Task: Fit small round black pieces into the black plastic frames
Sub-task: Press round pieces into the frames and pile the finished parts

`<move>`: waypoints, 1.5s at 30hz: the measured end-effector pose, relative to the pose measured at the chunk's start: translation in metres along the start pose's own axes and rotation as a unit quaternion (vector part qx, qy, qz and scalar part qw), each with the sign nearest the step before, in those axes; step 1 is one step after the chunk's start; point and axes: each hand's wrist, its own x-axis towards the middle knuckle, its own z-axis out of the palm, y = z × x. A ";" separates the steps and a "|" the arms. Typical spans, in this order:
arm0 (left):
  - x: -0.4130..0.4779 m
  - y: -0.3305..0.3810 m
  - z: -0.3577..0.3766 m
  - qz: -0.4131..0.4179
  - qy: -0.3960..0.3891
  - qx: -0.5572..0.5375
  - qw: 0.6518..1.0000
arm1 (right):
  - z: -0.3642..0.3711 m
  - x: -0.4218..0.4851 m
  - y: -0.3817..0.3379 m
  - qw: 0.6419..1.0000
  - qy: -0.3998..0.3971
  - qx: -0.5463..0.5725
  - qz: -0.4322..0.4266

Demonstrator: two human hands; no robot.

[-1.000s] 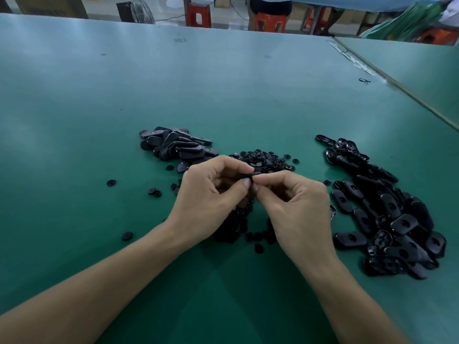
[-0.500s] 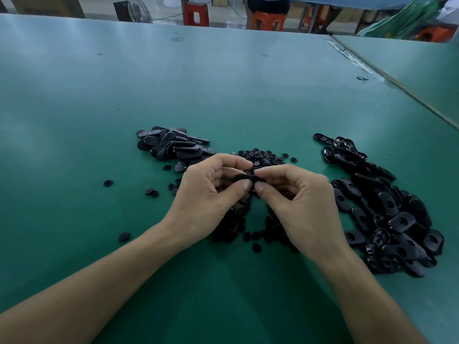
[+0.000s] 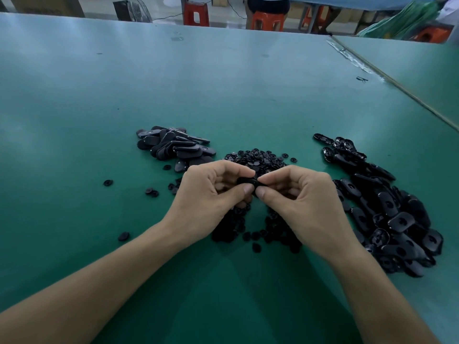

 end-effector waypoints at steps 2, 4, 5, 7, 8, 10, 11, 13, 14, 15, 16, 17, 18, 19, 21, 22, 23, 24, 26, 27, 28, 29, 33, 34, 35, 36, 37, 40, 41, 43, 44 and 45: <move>0.000 0.001 0.001 0.000 -0.003 -0.001 1.000 | 0.000 0.000 -0.001 1.000 0.004 -0.006 0.004; -0.001 0.002 0.001 0.003 -0.002 -0.001 1.000 | 0.001 0.000 -0.001 1.000 0.010 -0.013 0.010; -0.001 0.002 0.001 0.005 0.000 0.000 1.000 | 0.002 0.000 -0.001 1.000 0.013 -0.017 0.014; -0.001 0.003 0.002 0.006 0.006 0.003 1.000 | 0.004 0.000 -0.001 0.999 0.021 -0.027 0.019; -0.001 0.003 0.002 0.006 0.010 0.004 1.000 | 0.005 0.000 -0.001 0.999 0.023 -0.030 0.019; -0.001 0.004 0.002 0.007 0.014 0.009 1.000 | 0.005 0.000 -0.002 0.999 0.025 -0.027 0.024; -0.001 0.005 0.001 0.008 0.017 0.012 1.000 | 0.004 0.000 -0.002 0.999 0.023 -0.023 0.026; -0.002 0.006 0.000 0.009 0.025 0.017 0.999 | 0.001 0.000 -0.002 0.999 0.012 -0.014 0.029; -0.002 0.007 0.000 0.010 0.030 0.021 0.999 | 0.000 0.000 -0.003 1.000 0.007 -0.010 0.029; -0.002 0.007 0.000 0.012 0.035 0.026 0.999 | 0.000 0.000 -0.003 1.000 0.004 -0.005 0.028; -0.001 0.007 0.000 0.015 0.040 0.031 0.999 | -0.001 0.000 -0.003 1.000 0.002 -0.001 0.026; -0.001 0.008 0.000 0.018 0.043 0.037 0.998 | -0.001 0.000 -0.003 1.000 0.002 0.002 0.024; -0.001 0.008 0.001 0.020 0.045 0.042 0.998 | -0.001 0.000 -0.003 1.000 0.002 0.003 0.022; -0.001 0.009 0.001 0.023 0.046 0.047 0.998 | 0.000 0.000 -0.003 1.000 0.003 0.003 0.018; 0.000 0.010 0.001 0.027 0.045 0.056 0.997 | 0.000 0.000 -0.004 1.000 0.004 -0.001 0.014; 0.000 0.009 0.000 0.028 0.043 0.058 0.997 | 0.000 0.000 -0.005 1.000 0.001 -0.003 0.015; 0.000 0.009 0.000 0.028 0.040 0.059 0.997 | -0.001 0.000 -0.005 1.000 -0.002 -0.006 0.016; 0.000 0.008 -0.001 0.026 0.035 0.059 0.997 | -0.002 0.000 -0.006 1.000 -0.003 -0.014 0.018; 0.002 0.009 -0.001 0.027 0.035 0.065 0.997 | -0.005 0.001 -0.005 0.998 0.015 -0.061 0.024; 0.003 0.009 -0.003 0.029 0.044 0.068 0.996 | -0.007 0.001 -0.005 0.993 0.040 -0.109 0.025; 0.006 0.009 -0.006 0.031 0.059 0.070 0.995 | -0.011 0.000 -0.005 0.982 0.072 -0.172 0.028; 0.010 0.009 -0.010 0.033 0.079 0.071 0.994 | -0.015 -0.001 -0.005 0.965 0.103 -0.239 0.036; 0.027 0.009 -0.036 0.028 0.149 0.088 0.985 | -0.031 -0.005 -0.007 0.876 0.120 -0.443 0.150; 0.031 0.009 -0.042 0.024 0.161 0.096 0.982 | -0.032 -0.006 -0.009 0.858 0.107 -0.465 0.189; 0.034 0.007 -0.049 0.020 0.178 0.112 0.978 | -0.033 -0.007 -0.011 0.847 0.090 -0.475 0.220; 0.037 0.005 -0.056 0.017 0.197 0.135 0.971 | -0.033 -0.007 -0.012 0.842 0.072 -0.479 0.240; 0.040 0.003 -0.063 0.017 0.216 0.164 0.962 | -0.032 -0.007 -0.013 0.840 0.058 -0.479 0.249; 0.045 -0.005 -0.080 0.017 0.253 0.225 0.941 | -0.034 -0.007 -0.010 0.855 0.056 -0.453 0.247; 0.046 -0.007 -0.084 0.013 0.258 0.237 0.937 | -0.035 -0.007 -0.009 0.862 0.066 -0.438 0.246; 0.045 -0.011 -0.088 -0.001 0.262 0.259 0.930 | -0.036 -0.006 -0.006 0.871 0.091 -0.418 0.243; 0.044 -0.013 -0.089 -0.010 0.265 0.268 0.926 | -0.037 -0.005 -0.004 0.874 0.104 -0.410 0.237; 0.043 -0.014 -0.090 -0.021 0.268 0.279 0.922 | -0.037 -0.004 -0.003 0.879 0.115 -0.402 0.231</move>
